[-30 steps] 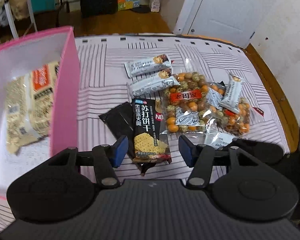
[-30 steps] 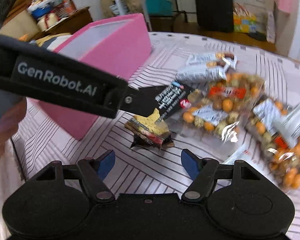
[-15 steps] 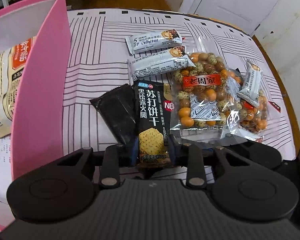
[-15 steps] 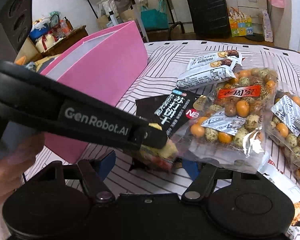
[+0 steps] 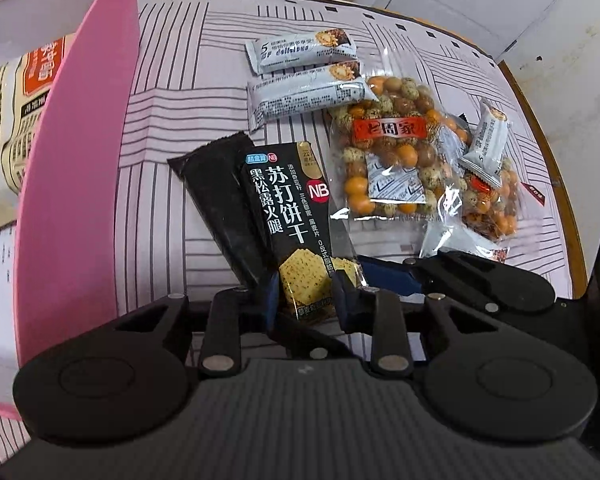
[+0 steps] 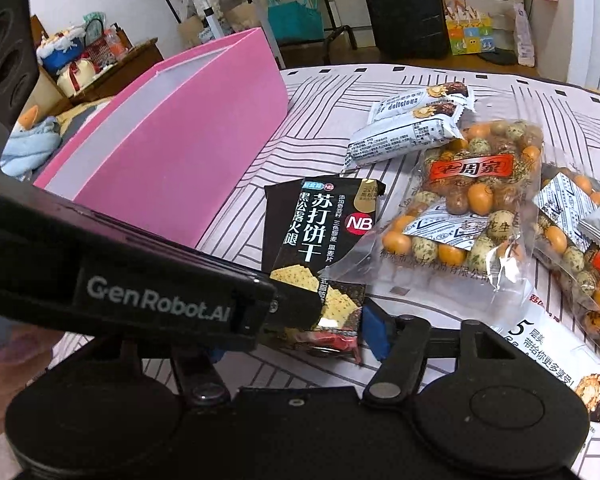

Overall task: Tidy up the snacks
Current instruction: 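Move the left tool to the black cracker packet and grasp it, then lift the cracker packet with the left tool and carry it over the box, then drop the cracker packet into the box beside the noodle bag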

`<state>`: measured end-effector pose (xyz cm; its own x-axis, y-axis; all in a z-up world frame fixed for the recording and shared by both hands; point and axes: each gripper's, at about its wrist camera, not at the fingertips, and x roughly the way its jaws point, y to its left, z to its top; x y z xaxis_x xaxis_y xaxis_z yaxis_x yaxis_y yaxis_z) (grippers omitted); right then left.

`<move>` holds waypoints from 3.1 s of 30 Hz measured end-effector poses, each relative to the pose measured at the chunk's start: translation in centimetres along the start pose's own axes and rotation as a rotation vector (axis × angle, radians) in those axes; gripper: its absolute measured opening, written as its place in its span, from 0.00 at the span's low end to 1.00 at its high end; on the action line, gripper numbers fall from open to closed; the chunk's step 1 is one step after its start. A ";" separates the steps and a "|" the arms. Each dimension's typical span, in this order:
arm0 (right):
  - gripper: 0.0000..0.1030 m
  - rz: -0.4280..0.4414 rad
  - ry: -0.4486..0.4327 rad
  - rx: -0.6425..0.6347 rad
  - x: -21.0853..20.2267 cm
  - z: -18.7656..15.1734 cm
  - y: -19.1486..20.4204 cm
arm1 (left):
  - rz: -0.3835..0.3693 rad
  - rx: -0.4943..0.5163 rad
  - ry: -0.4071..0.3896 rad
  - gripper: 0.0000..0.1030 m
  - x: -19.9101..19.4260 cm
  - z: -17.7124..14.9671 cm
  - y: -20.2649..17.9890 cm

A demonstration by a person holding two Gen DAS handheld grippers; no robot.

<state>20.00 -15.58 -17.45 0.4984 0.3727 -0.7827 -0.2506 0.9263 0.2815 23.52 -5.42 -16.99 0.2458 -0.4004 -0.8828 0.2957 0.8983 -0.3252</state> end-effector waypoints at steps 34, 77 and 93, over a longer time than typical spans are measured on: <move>0.60 -0.075 0.023 -0.287 -8.5 -3.8 10.2 | -0.018 -0.036 0.016 0.31 -9.8 -6.5 -1.3; 0.59 0.000 -0.025 -0.214 -4.8 8.0 17.8 | 0.009 -0.018 -0.178 0.32 -21.0 0.0 9.1; 0.57 0.161 0.216 -0.473 5.4 9.0 18.3 | 0.053 -0.286 0.005 0.34 -13.1 1.4 17.2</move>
<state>25.63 3.87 -11.53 0.2535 0.4416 -0.8607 -0.6808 0.7135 0.1656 26.71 15.05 -10.51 0.2492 -0.3512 -0.9025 0.0099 0.9328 -0.3603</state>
